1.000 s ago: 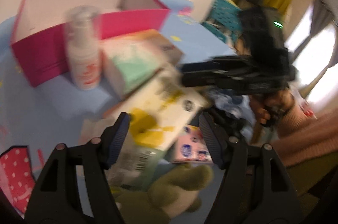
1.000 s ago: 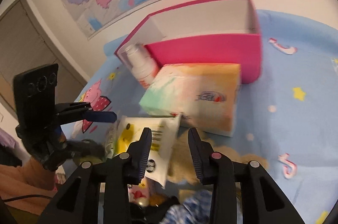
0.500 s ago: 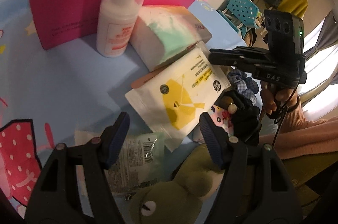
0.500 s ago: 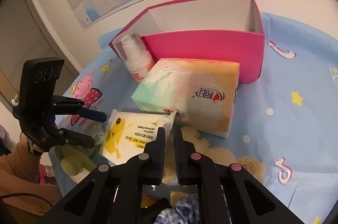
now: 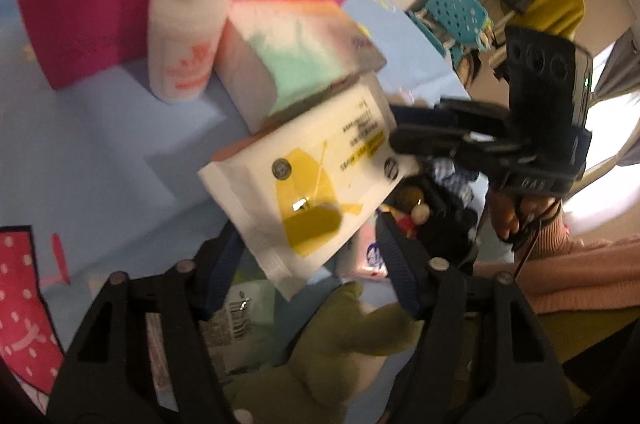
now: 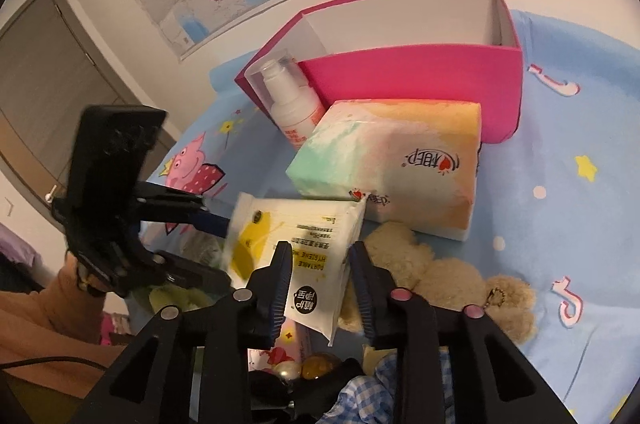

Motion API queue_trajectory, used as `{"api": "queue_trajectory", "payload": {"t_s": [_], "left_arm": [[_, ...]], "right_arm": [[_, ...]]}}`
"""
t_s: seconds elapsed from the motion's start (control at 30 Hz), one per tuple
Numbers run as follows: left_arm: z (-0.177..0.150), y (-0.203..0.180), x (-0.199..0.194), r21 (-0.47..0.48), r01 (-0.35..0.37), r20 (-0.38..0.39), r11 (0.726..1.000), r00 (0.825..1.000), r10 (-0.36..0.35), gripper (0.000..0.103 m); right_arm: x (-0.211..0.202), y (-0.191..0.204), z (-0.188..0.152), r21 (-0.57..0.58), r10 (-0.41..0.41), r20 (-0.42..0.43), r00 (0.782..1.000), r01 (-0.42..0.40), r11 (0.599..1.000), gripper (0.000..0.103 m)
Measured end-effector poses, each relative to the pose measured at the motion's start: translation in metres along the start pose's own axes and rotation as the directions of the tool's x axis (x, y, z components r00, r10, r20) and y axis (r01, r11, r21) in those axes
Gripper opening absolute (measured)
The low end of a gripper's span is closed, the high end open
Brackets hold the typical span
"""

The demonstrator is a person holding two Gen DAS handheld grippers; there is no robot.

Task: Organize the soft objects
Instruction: 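Grasp the yellow-printed wipes pack with the right gripper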

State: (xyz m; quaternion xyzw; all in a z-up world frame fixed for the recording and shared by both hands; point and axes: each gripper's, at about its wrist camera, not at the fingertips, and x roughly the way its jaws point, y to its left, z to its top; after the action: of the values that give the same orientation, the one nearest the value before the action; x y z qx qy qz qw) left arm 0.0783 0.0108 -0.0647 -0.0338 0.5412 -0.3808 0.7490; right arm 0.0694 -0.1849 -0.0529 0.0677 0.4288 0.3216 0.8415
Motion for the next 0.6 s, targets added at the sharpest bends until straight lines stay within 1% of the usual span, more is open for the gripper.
{"api": "queue_trajectory", "payload": {"t_s": [0.07,0.17,0.23,0.3,0.33,0.43,0.5,0.6], "left_arm": [[0.003,-0.001,-0.005,-0.019,-0.009,0.022,1.000,1.000,0.009,0.061],[0.008,-0.002,-0.006,-0.051,-0.057,0.036,0.997,0.998,0.059,0.055],[0.014,-0.004,-0.004,-0.069,-0.057,0.041,0.996,0.997,0.060,0.055],[0.018,-0.008,-0.002,-0.061,-0.069,0.044,0.996,0.996,0.071,0.055],[0.020,-0.009,-0.002,-0.062,-0.071,0.043,0.996,0.996,0.074,0.053],[0.026,-0.015,0.000,-0.059,-0.068,0.049,0.996,0.996,0.071,0.053],[0.033,-0.019,0.004,-0.053,-0.076,0.049,0.996,0.996,0.078,0.053],[0.036,-0.015,0.013,-0.071,-0.075,0.035,0.995,0.996,0.078,0.053]], "right_arm": [[-0.004,-0.001,0.000,0.009,0.005,0.015,1.000,-0.005,1.000,0.024],[-0.011,-0.001,0.001,0.015,0.017,0.037,0.999,-0.018,1.000,0.023],[-0.015,-0.001,0.002,0.014,0.011,0.049,0.999,-0.012,1.000,0.023],[-0.019,-0.003,0.003,0.018,0.009,0.061,0.998,-0.010,1.000,0.023],[-0.023,-0.006,0.003,0.029,0.001,0.069,0.998,-0.003,1.000,0.023],[-0.030,-0.014,0.004,0.044,-0.021,0.082,0.996,0.018,0.999,0.023],[-0.031,-0.021,0.004,0.070,-0.018,0.085,0.996,0.012,0.997,0.023],[-0.026,-0.038,0.001,0.130,-0.017,0.065,0.998,0.009,0.991,0.023]]}}
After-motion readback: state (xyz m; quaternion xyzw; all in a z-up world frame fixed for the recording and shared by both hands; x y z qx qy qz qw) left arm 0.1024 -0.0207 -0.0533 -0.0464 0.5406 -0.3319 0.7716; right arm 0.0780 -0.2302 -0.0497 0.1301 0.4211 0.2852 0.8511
